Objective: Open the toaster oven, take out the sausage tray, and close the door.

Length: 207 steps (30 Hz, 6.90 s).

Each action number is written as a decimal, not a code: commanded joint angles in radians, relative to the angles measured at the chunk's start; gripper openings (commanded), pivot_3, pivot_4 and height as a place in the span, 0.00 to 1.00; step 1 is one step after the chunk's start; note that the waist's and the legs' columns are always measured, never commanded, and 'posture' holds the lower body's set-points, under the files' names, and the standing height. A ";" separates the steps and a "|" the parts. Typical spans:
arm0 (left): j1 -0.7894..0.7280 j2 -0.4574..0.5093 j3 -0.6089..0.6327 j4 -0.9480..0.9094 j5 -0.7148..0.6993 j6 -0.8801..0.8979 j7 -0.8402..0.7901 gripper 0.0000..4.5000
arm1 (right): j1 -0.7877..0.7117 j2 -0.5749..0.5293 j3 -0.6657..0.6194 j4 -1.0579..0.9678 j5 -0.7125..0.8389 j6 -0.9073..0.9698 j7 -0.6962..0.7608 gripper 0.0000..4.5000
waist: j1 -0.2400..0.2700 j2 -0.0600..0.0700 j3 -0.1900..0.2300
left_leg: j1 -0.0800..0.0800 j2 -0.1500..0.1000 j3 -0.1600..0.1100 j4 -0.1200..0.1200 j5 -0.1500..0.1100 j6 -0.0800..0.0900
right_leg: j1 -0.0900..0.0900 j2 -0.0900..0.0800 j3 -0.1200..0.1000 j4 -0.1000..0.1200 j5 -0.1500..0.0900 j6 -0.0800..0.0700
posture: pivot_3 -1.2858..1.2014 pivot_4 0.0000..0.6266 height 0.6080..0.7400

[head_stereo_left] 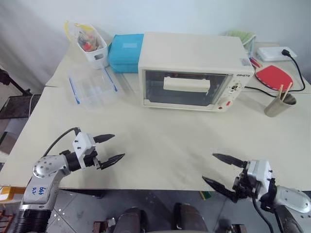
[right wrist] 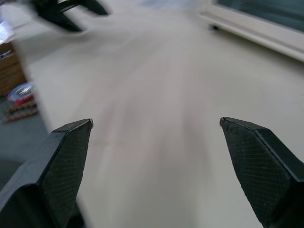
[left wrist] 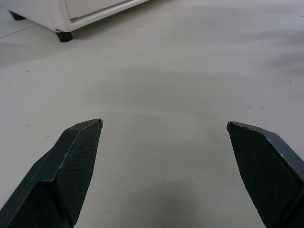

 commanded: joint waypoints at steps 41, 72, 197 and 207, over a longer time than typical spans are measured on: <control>-0.376 -0.049 0.095 0.050 -0.363 0.410 0.024 0.88 | -0.586 -0.050 0.135 0.156 -0.090 0.048 0.175 1.00 | -0.002 -0.001 0.000 | -0.004 0.000 0.001 0.002 0.000 0.001 | -0.003 0.003 -0.005 0.001 0.000 0.000 | 0.52 0.24 1.00; -0.748 -0.325 -0.168 0.684 0.071 -0.053 -0.150 0.00 | -0.158 -0.042 -0.105 0.135 -0.260 -0.249 -0.035 1.00 | 0.026 -0.003 0.002 | -0.009 0.001 -0.003 0.013 -0.001 0.001 | 0.000 0.006 -0.011 0.002 0.000 0.001 | 0.52 0.24 1.00; -0.546 -0.263 0.266 0.109 -0.654 1.361 0.487 0.41 | -0.610 0.019 0.465 0.009 -1.123 -0.309 -0.412 0.00 | -0.017 -0.004 0.003 | -0.010 0.002 -0.013 0.013 0.001 -0.002 | 0.002 0.003 -0.021 0.005 -0.001 -0.002 | 0.52 0.24 1.00; -0.575 -0.299 0.335 0.154 -0.709 1.427 0.586 0.03 | -0.630 0.017 0.454 0.043 -1.105 -0.343 -0.415 0.00 | -0.003 -0.004 0.003 | -0.010 0.002 -0.013 0.014 0.001 -0.003 | 0.002 0.003 -0.021 0.005 -0.001 -0.002 | 0.52 0.24 1.00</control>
